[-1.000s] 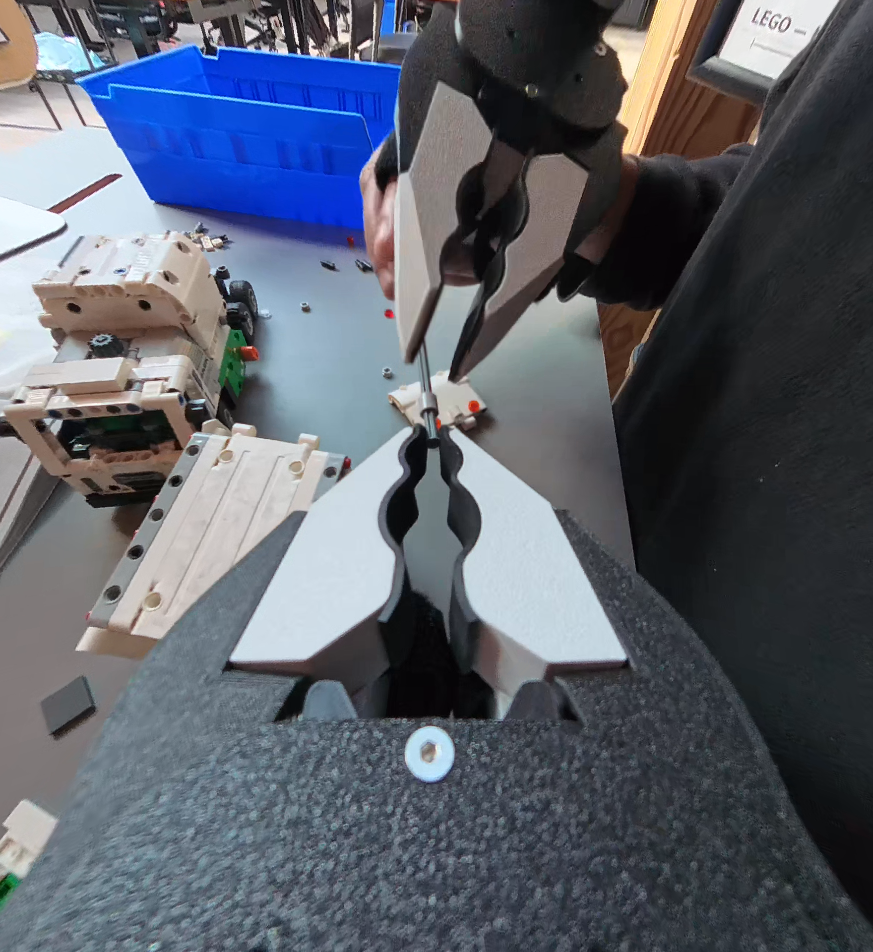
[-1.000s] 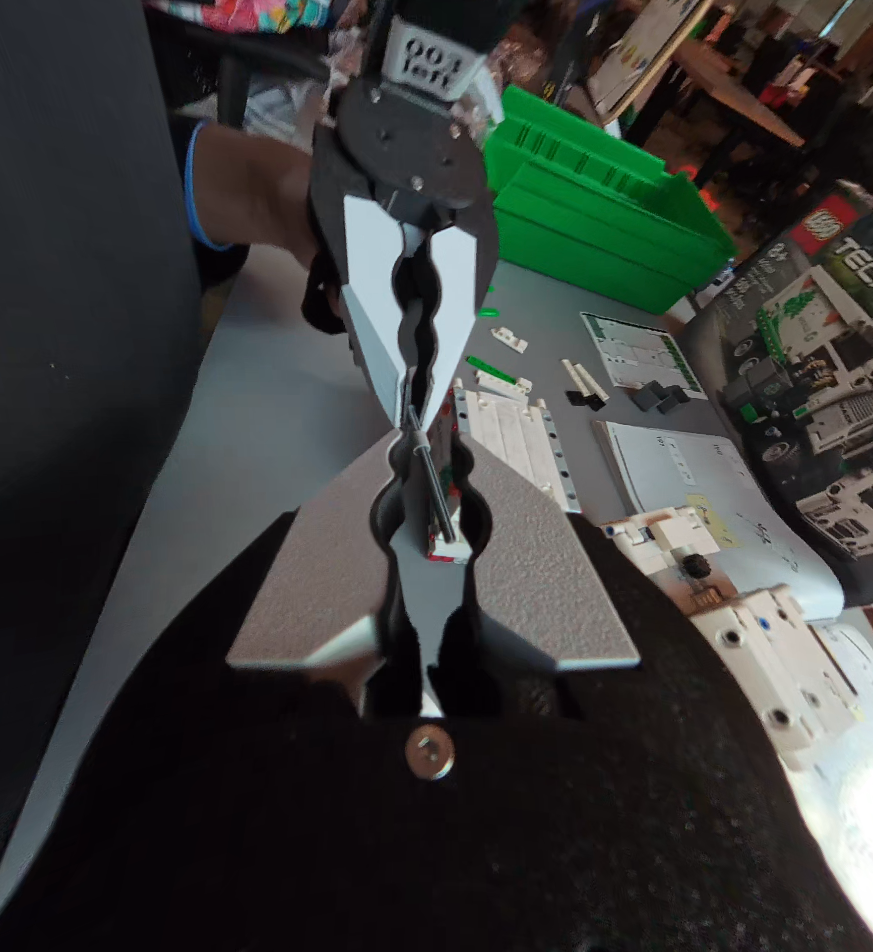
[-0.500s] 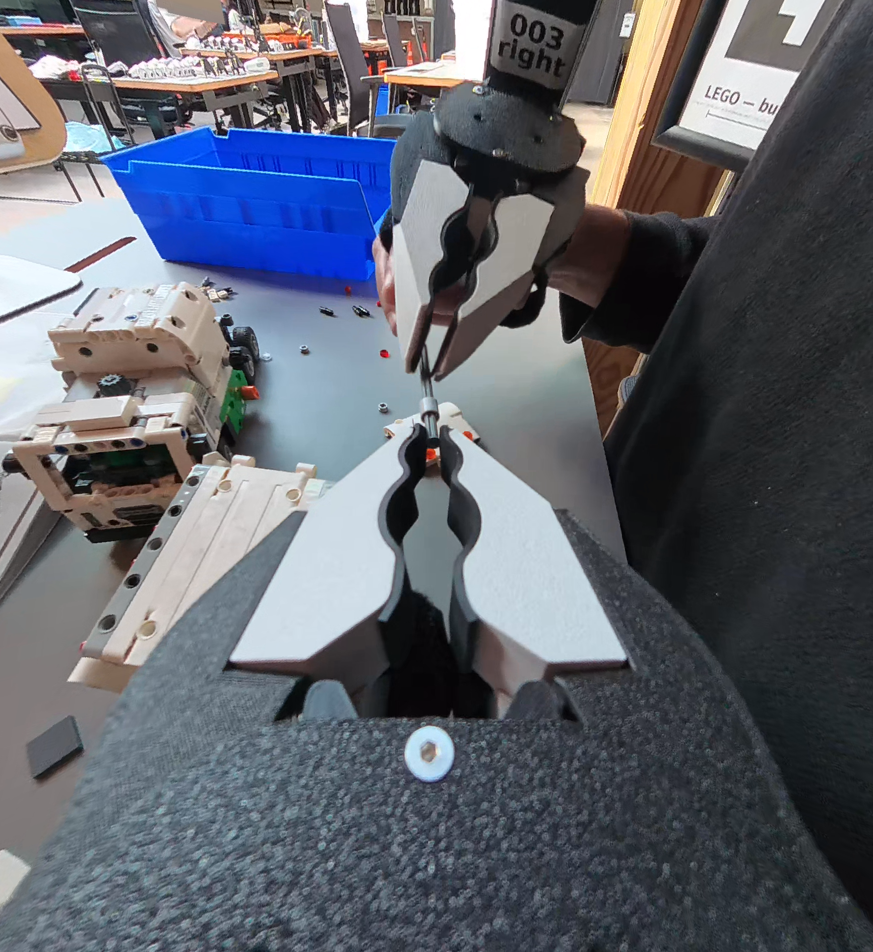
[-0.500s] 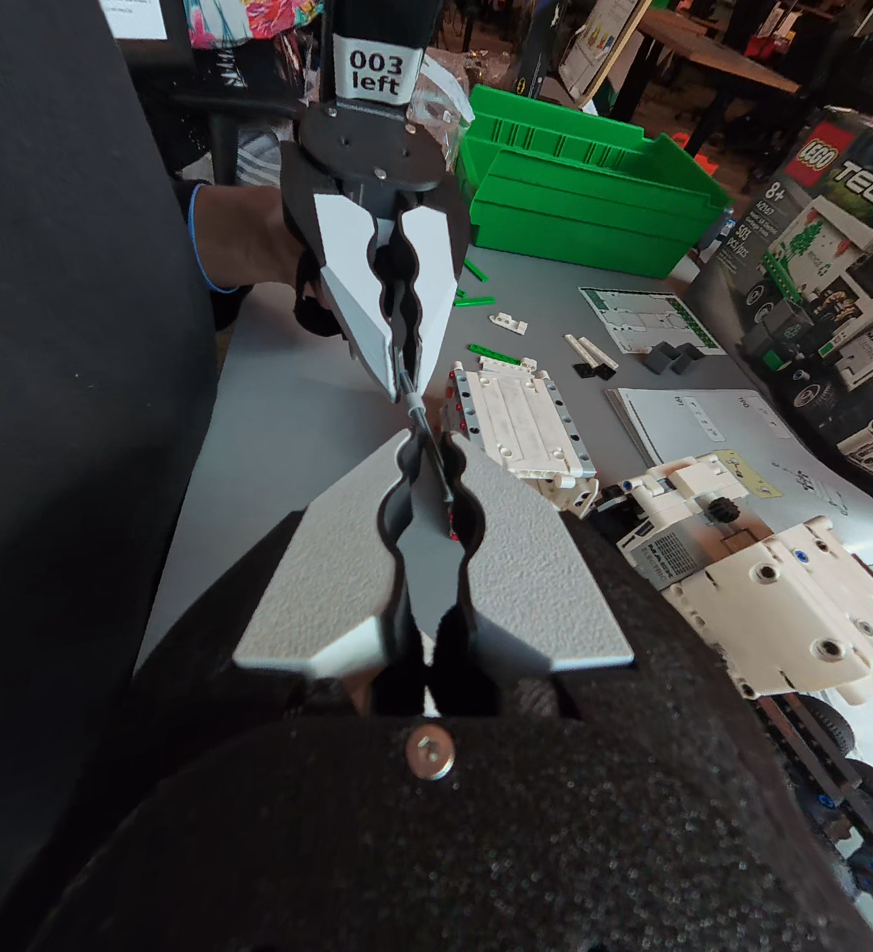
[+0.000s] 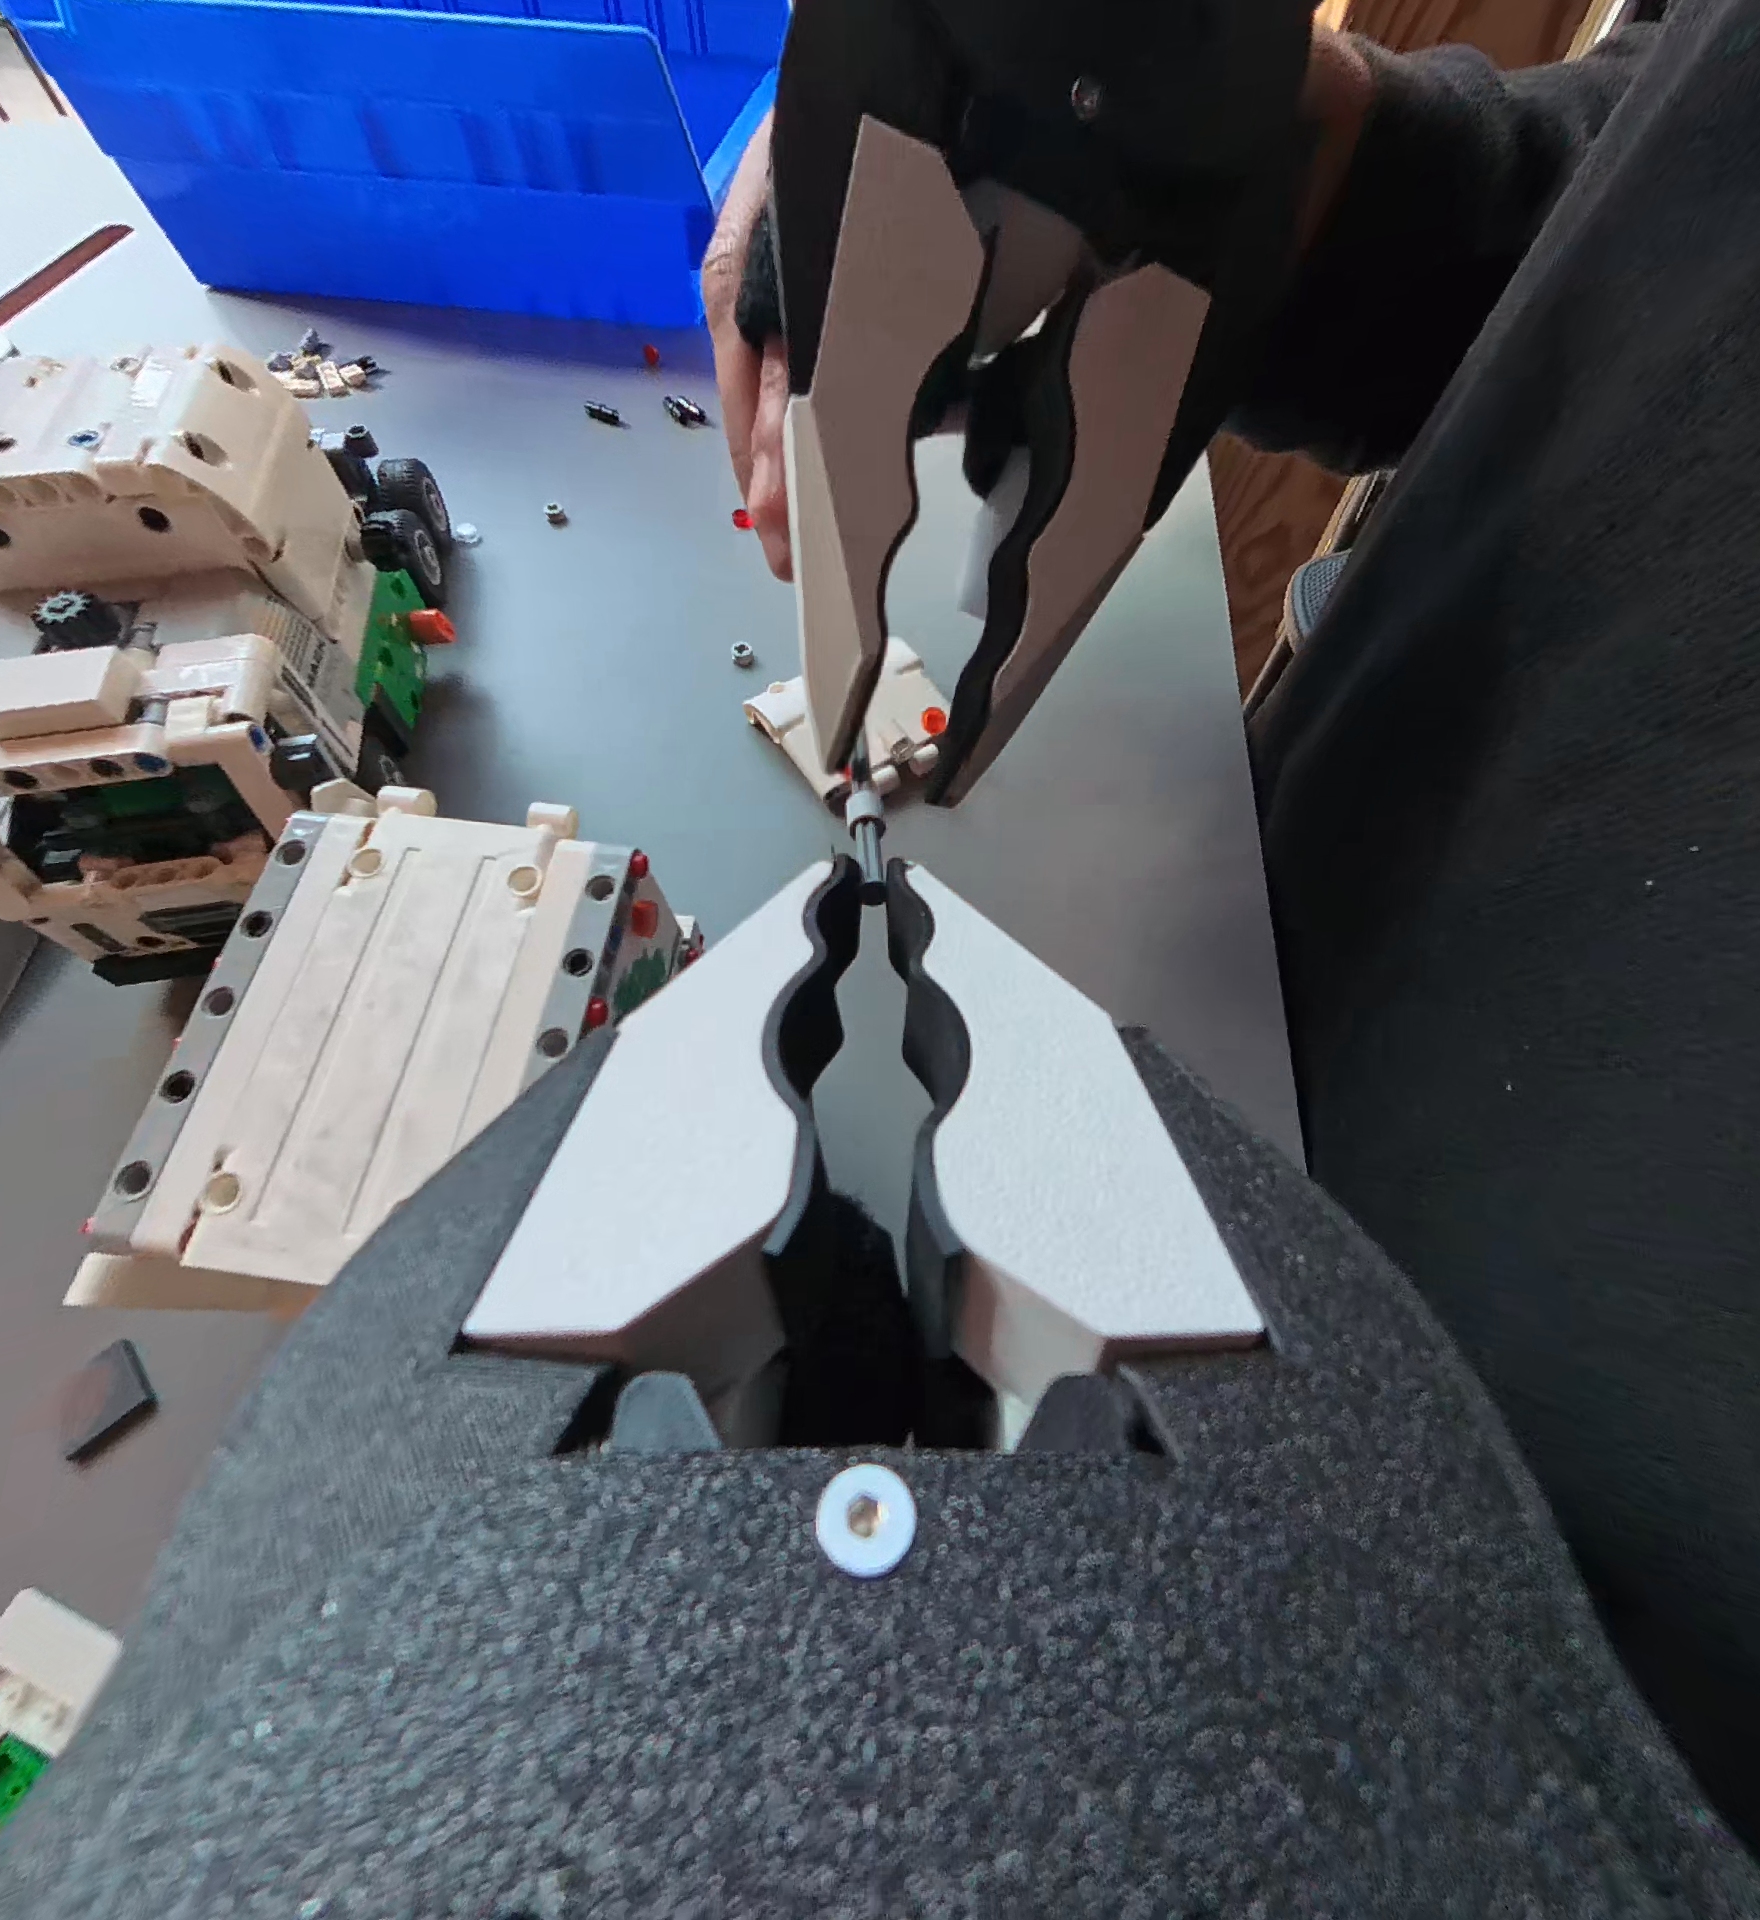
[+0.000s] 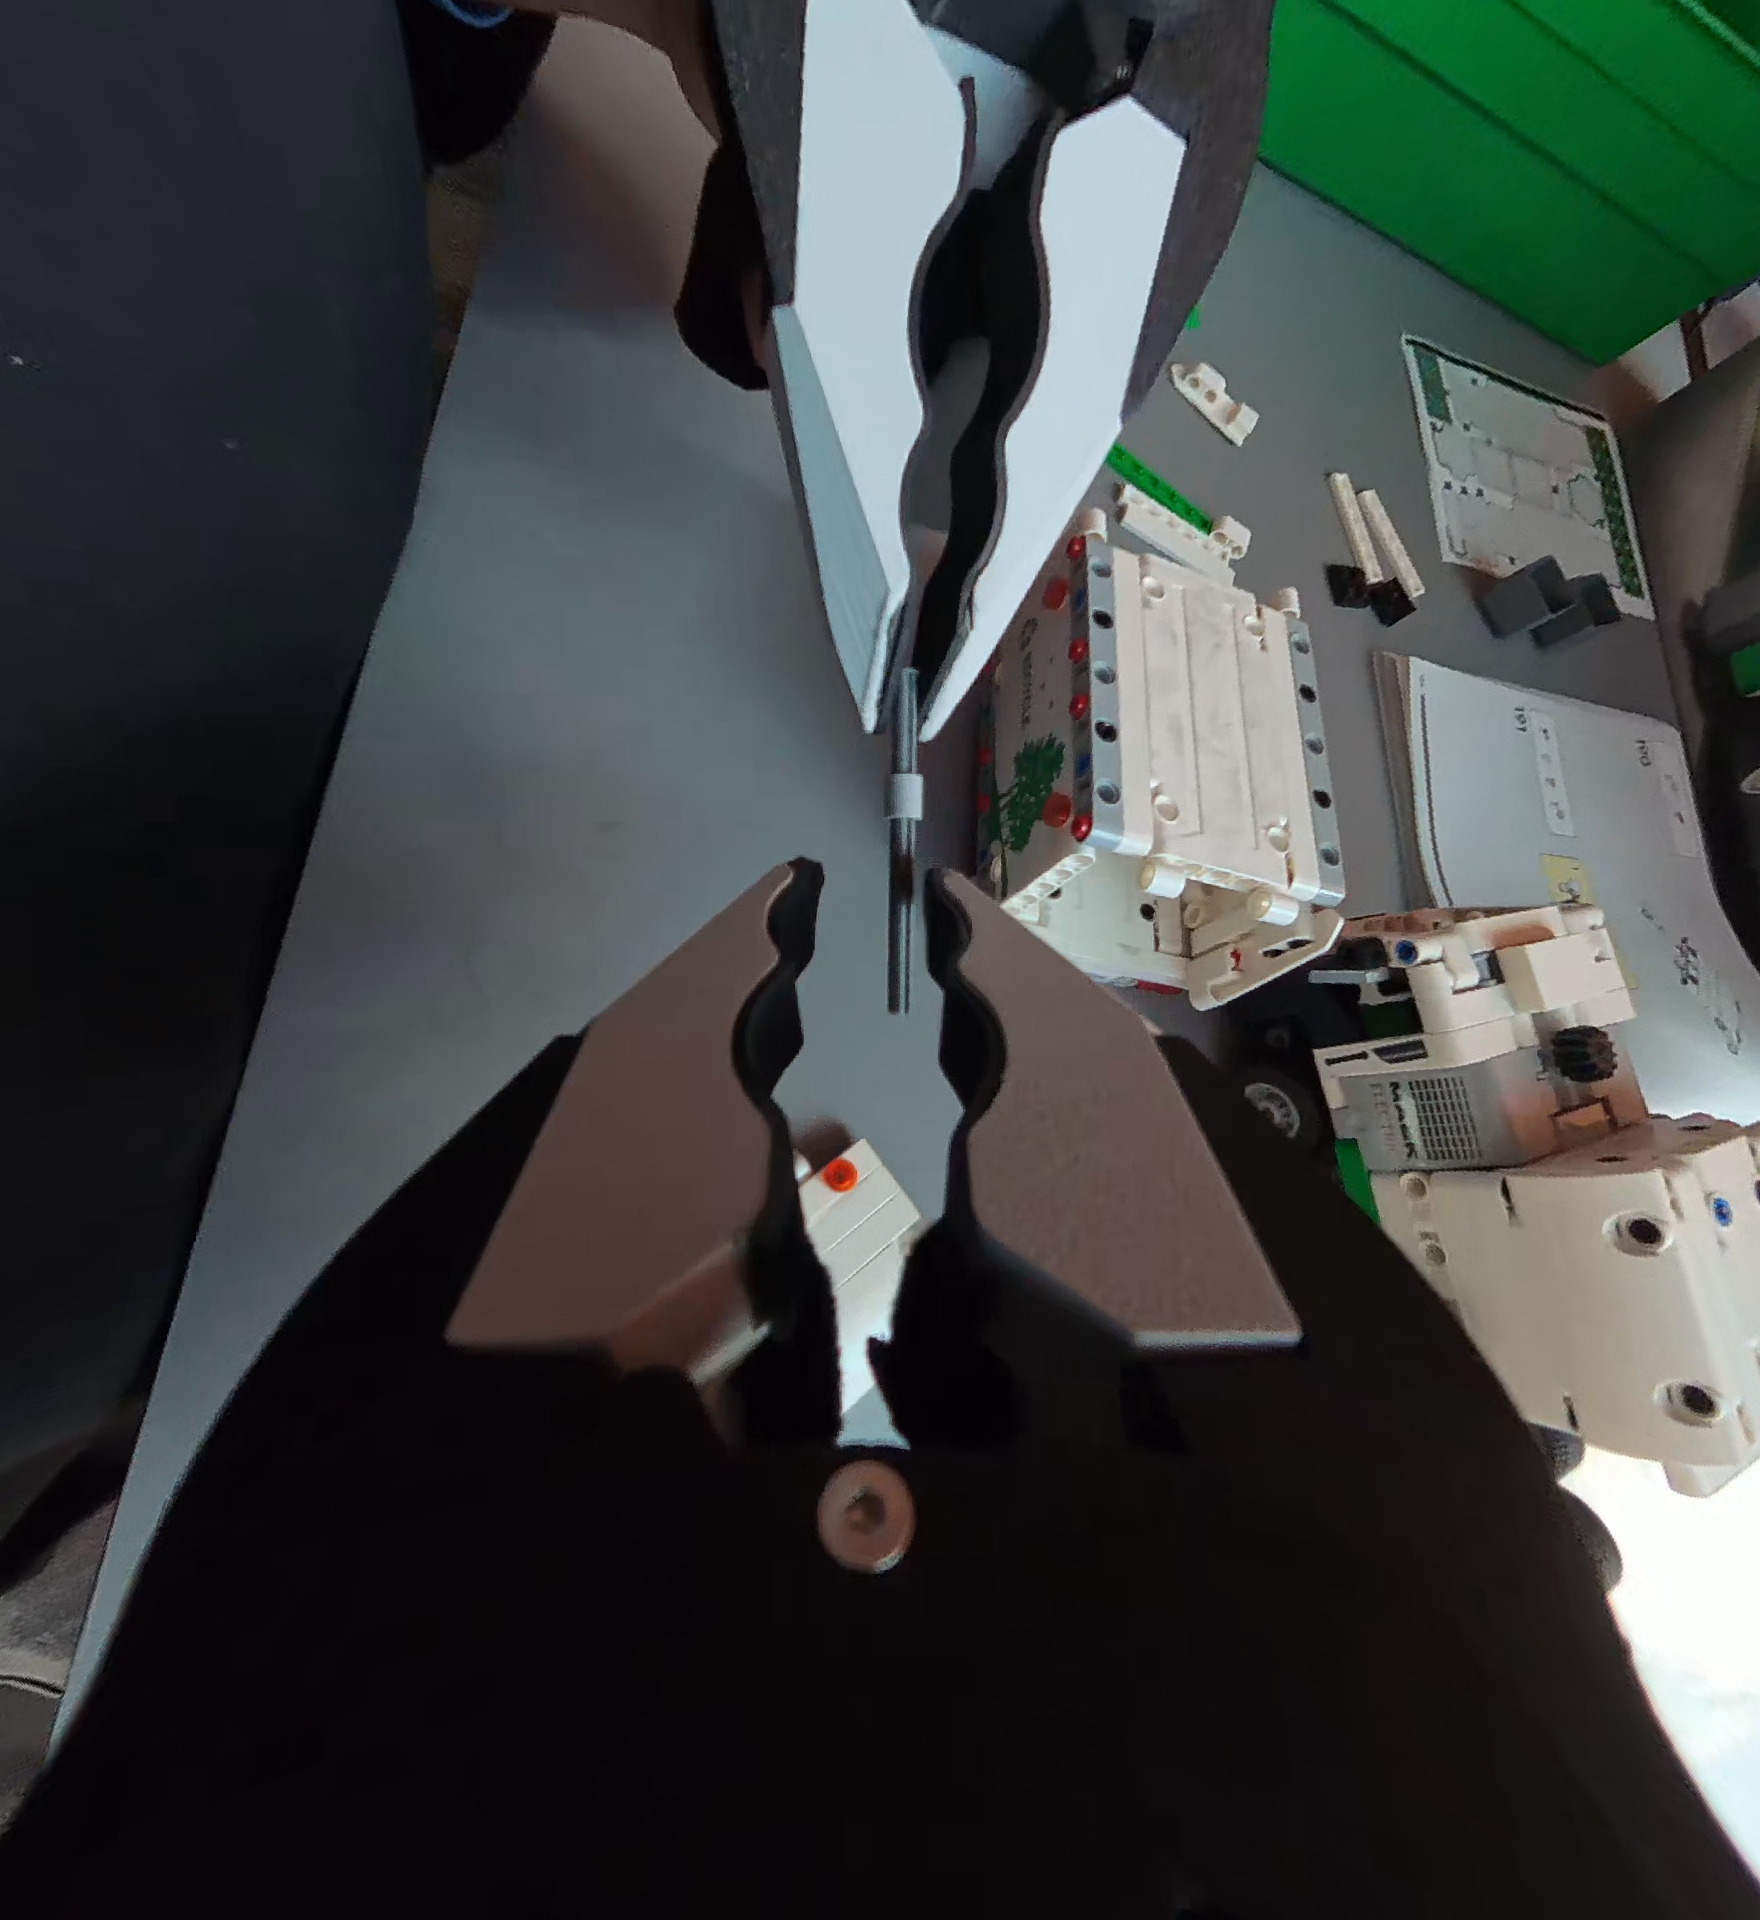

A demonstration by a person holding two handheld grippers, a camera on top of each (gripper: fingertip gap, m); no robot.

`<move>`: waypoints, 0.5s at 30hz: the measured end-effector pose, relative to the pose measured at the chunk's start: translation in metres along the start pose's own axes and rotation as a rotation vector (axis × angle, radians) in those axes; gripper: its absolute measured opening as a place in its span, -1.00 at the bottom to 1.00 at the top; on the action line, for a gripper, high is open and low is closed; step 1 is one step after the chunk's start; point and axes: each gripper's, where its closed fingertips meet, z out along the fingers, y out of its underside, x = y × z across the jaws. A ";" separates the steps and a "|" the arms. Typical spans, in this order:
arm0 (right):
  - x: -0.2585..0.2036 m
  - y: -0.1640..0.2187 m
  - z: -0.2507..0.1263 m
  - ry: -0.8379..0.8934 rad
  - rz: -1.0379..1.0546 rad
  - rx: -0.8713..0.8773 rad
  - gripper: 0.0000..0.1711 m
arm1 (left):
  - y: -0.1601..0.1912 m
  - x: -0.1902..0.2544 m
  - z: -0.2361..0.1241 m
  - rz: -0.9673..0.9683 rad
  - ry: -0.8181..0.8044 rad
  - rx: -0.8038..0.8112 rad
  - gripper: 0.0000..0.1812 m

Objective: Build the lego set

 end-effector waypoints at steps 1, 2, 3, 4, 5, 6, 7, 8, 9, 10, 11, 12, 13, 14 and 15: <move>0.001 0.003 0.001 0.009 0.000 -0.013 -0.89 | -0.001 0.001 0.000 -0.001 0.002 0.007 -0.97; 0.002 0.004 0.002 0.020 -0.007 -0.021 -0.92 | -0.002 0.002 0.000 -0.006 0.008 0.019 -0.97; 0.004 0.004 0.002 0.036 -0.016 -0.023 -0.94 | -0.004 0.002 -0.001 -0.011 0.011 0.028 -0.97; 0.006 0.005 0.002 0.055 -0.028 -0.033 -0.97 | -0.004 0.001 0.000 -0.013 0.005 0.032 -0.97; 0.009 0.006 0.002 0.069 -0.037 -0.047 -0.97 | -0.003 -0.001 0.000 -0.014 -0.007 0.029 -0.97; 0.011 0.006 0.001 0.078 -0.036 -0.064 -0.97 | -0.003 -0.003 0.001 -0.020 -0.018 0.031 -0.97; 0.013 0.007 0.000 0.080 -0.035 -0.078 -0.97 | -0.004 -0.005 0.001 -0.035 -0.028 0.041 -0.97; 0.015 0.007 -0.001 0.087 -0.041 -0.092 -0.97 | -0.007 -0.008 0.002 -0.054 -0.036 0.062 -0.97; 0.017 0.008 -0.003 0.096 -0.055 -0.107 -0.97 | -0.010 -0.010 0.002 -0.069 -0.039 0.088 -0.96; 0.018 0.006 -0.005 0.100 -0.071 -0.115 -0.97 | -0.014 -0.011 0.003 -0.080 -0.042 0.111 -0.84; 0.018 0.003 -0.007 0.103 -0.079 -0.109 -0.97 | -0.018 -0.011 0.004 -0.087 -0.041 0.128 -0.72; 0.017 -0.001 -0.008 0.098 -0.080 -0.101 -0.97 | -0.020 -0.010 0.005 -0.088 -0.036 0.138 -0.70; 0.016 -0.004 -0.008 0.091 -0.080 -0.096 -0.97 | -0.023 -0.010 0.007 -0.084 -0.033 0.148 -0.70; 0.016 -0.006 -0.008 0.091 -0.083 -0.094 -0.97 | -0.026 -0.008 0.008 -0.076 -0.024 0.156 -0.72; 0.016 -0.007 -0.008 0.095 -0.090 -0.094 -0.97 | -0.028 -0.006 0.009 -0.068 -0.015 0.163 -0.77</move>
